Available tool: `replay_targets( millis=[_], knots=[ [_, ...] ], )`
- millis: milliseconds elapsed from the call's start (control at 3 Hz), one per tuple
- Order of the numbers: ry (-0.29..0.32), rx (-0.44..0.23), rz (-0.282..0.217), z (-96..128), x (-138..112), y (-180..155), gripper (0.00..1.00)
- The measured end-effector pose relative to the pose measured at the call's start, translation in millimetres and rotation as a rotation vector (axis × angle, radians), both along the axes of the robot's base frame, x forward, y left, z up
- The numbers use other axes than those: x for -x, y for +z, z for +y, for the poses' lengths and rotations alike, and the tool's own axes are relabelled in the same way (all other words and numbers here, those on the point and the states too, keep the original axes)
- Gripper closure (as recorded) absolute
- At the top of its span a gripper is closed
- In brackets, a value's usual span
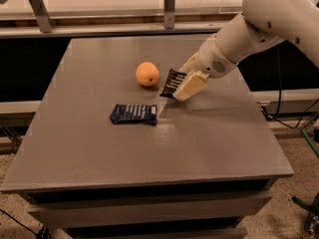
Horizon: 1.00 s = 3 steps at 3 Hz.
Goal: Move rxbar chocolate near orange
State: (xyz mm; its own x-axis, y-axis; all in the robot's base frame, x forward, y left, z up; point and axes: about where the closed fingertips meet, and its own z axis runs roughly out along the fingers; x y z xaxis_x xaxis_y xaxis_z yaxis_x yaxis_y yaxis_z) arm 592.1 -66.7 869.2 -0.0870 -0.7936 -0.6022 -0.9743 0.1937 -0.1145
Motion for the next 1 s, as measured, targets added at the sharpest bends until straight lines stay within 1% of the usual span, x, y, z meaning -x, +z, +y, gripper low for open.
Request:
replay_targets(
  millis=[333,667,1000],
  knots=[
    [0.004,0.000,0.003,2.3,0.2,-1.4,0.06],
    [0.006,0.000,0.004,3.2,0.4,-2.0,0.00],
    [0.006,0.000,0.004,3.3,0.4,-2.0,0.00]
  ],
)
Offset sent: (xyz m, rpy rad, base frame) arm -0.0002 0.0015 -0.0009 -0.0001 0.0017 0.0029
